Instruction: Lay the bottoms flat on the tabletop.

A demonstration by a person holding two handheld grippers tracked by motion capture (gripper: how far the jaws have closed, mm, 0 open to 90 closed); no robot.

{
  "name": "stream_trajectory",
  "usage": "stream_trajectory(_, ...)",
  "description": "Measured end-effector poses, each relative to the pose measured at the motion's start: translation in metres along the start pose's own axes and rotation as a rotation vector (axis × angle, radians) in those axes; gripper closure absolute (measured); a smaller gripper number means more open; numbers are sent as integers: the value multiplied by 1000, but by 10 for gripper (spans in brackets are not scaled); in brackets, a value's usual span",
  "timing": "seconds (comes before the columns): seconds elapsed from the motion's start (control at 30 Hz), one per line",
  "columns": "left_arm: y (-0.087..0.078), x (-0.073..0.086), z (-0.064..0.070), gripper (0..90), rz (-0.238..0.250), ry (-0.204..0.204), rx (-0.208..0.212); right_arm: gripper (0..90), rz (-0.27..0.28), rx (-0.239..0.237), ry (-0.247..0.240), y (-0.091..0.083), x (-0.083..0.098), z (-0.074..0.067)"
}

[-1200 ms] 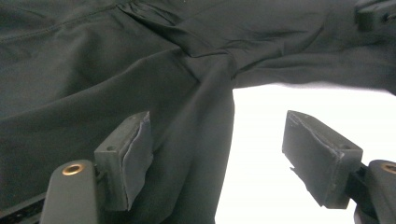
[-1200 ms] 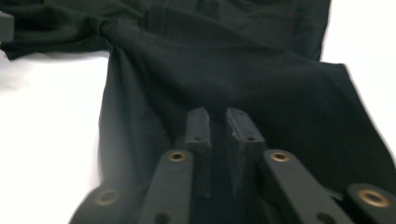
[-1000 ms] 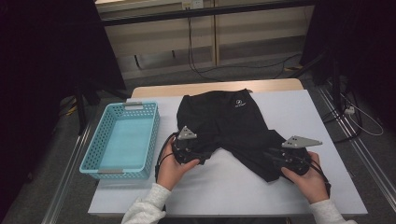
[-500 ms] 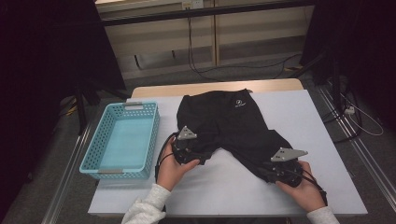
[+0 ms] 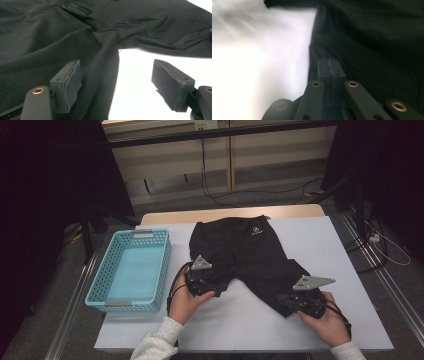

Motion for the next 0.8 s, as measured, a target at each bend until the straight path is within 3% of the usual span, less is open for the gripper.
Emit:
stream_trajectory(0.17,0,-1,1,242,6,-4,3,900,47,-19,-5,-8,-9,-6)
stream_trajectory(0.27,0,-1,1,241,6,-3,8,900,94,7,-6,-14,-16,-5)
stream_trajectory(0.37,1,-1,1,242,2,-3,13,900,144,66,12,-19,-22,7)
stream_trajectory(0.43,0,-3,1,242,13,-6,8,900,171,41,57,-16,-27,17)
stream_trajectory(0.6,-3,-5,1,242,18,1,11,900,209,56,102,-5,-39,34)
stream_trajectory(0.8,2,-1,1,241,0,-7,13,880,56,50,105,26,-22,39)
Point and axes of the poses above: each handheld gripper's, and its own axes: y roughly forward along the jaws, x roughly out of its underside, z roughly to its right, the point moved 5 cm from there along y, roughly forward along the jaws, and after that the axes turned 4 degrees about -z, right-handed, at the moved point
